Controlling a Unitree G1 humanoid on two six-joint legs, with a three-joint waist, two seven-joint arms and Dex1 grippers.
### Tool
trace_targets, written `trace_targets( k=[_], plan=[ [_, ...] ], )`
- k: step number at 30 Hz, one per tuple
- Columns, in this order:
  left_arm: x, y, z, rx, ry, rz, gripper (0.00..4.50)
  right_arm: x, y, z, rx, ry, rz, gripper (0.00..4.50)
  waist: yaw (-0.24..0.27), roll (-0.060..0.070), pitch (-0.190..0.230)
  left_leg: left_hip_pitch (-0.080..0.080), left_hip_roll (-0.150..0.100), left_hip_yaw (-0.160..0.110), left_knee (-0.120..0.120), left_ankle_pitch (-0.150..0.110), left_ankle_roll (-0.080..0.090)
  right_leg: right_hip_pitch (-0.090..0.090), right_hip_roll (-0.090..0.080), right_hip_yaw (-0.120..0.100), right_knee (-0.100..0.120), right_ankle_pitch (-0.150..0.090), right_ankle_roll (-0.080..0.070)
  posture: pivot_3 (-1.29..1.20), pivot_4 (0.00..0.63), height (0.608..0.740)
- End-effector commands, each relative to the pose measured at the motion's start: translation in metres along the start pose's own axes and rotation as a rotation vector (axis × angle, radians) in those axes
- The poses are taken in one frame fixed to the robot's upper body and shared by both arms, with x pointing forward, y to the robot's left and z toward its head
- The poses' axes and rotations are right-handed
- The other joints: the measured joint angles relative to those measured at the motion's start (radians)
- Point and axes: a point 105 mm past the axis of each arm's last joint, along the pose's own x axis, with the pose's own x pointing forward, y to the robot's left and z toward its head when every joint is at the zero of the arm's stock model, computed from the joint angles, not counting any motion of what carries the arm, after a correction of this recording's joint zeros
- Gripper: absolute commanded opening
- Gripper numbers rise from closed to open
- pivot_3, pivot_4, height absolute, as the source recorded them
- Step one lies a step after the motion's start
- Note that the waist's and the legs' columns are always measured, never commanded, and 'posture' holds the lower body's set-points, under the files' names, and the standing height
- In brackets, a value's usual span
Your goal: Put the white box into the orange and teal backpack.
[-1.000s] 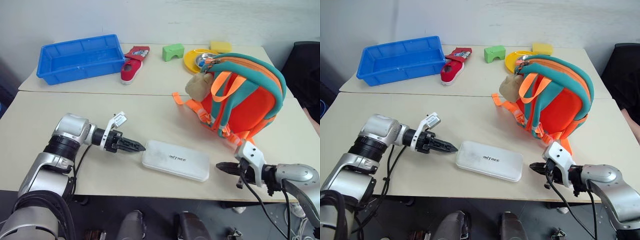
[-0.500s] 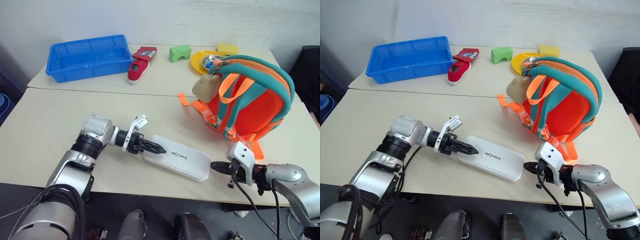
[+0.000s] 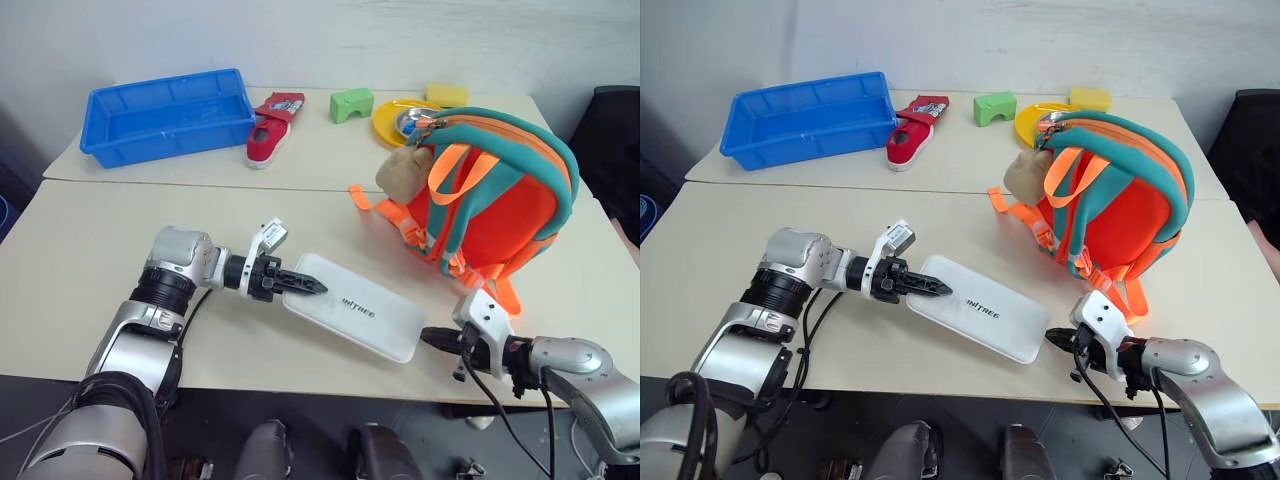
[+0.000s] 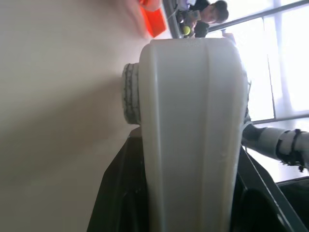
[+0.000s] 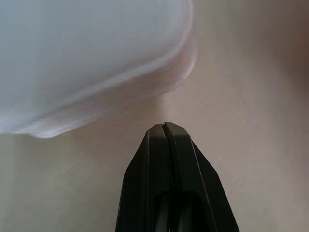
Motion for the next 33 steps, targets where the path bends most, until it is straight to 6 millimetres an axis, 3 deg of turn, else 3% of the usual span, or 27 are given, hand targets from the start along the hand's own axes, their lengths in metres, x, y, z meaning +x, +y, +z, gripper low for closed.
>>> trace_targets(
  k=[1, 7, 13, 14, 24, 27, 30, 33],
  plan=[
    [-0.012, -0.027, 0.012, 0.077, -0.09, -0.091, 1.26, -0.024, -0.009, 0.027, 0.03, -0.126, -0.111, 0.35, 0.001, 0.0, 0.0, 0.0, 0.0, 0.0, 0.0, 0.0, 0.0, 0.0, 0.0, 0.0, 0.0, 0.0, 0.0, 0.0, 0.15, 0.74],
    [-0.041, -0.035, 0.028, 0.192, -0.29, -0.007, 1.26, -0.059, -0.023, 0.046, 0.12, -0.24, -0.269, 2.17, 0.001, 0.0, 0.0, 0.001, 0.001, -0.001, 0.0, 0.0, 0.0, 0.001, 0.0, 0.0, 0.0, 0.0, 0.0, 0.0, 0.15, 0.74],
    [-0.072, -0.045, 0.037, 0.274, -0.439, 0.052, 1.26, -0.038, -0.033, 0.071, 0.171, -0.337, -0.248, 4.33, -0.011, 0.0, 0.0, 0.002, 0.0, 0.0, -0.004, 0.002, -0.003, 0.0, 0.001, 0.0, 0.0, 0.0, 0.0, 0.0, 0.15, 0.74],
    [-0.077, -0.047, 0.04, 0.284, -0.459, 0.067, 1.26, -0.032, -0.038, 0.075, 0.179, -0.35, -0.255, 4.48, -0.012, 0.0, 0.0, 0.002, 0.0, 0.0, -0.005, 0.002, -0.004, -0.001, 0.001, 0.0, 0.0, 0.0, 0.0, 0.0, 0.15, 0.74],
    [-0.101, -0.056, 0.058, 0.374, -0.576, 0.173, 1.26, 0.026, -0.084, 0.124, 0.242, -0.504, -0.279, 4.48, -0.024, 0.0, 0.0, 0.001, 0.0, 0.0, -0.007, 0.004, -0.004, -0.003, 0.001, -0.001, 0.002, 0.0, 0.0, 0.0, 0.15, 0.74],
    [-0.107, -0.057, 0.06, 0.4, -0.616, 0.196, 1.26, 0.03, -0.087, 0.132, 0.23, -0.542, -0.267, 3.87, -0.024, 0.0, 0.0, 0.0, 0.0, 0.0, -0.007, 0.003, -0.004, -0.004, 0.0, -0.001, 0.002, 0.0, 0.0, 0.0, 0.15, 0.74],
    [-0.118, -0.052, 0.072, 0.456, -0.723, 0.286, 1.26, 0.03, -0.082, 0.136, 0.229, -0.562, -0.216, 2.9, -0.024, 0.0, 0.0, -0.001, 0.0, 0.0, -0.007, 0.003, -0.004, -0.004, 0.0, -0.001, 0.002, 0.0, 0.0, 0.0, 0.15, 0.74],
    [-0.13, -0.056, 0.088, 0.495, -0.847, 0.313, 1.26, 0.027, -0.063, 0.141, 0.202, -0.564, -0.102, 1.81, -0.024, 0.0, 0.0, -0.001, 0.0, 0.0, -0.007, 0.003, -0.004, -0.004, 0.0, -0.001, 0.002, 0.0, 0.0, 0.0, 0.15, 0.74]
  ],
)
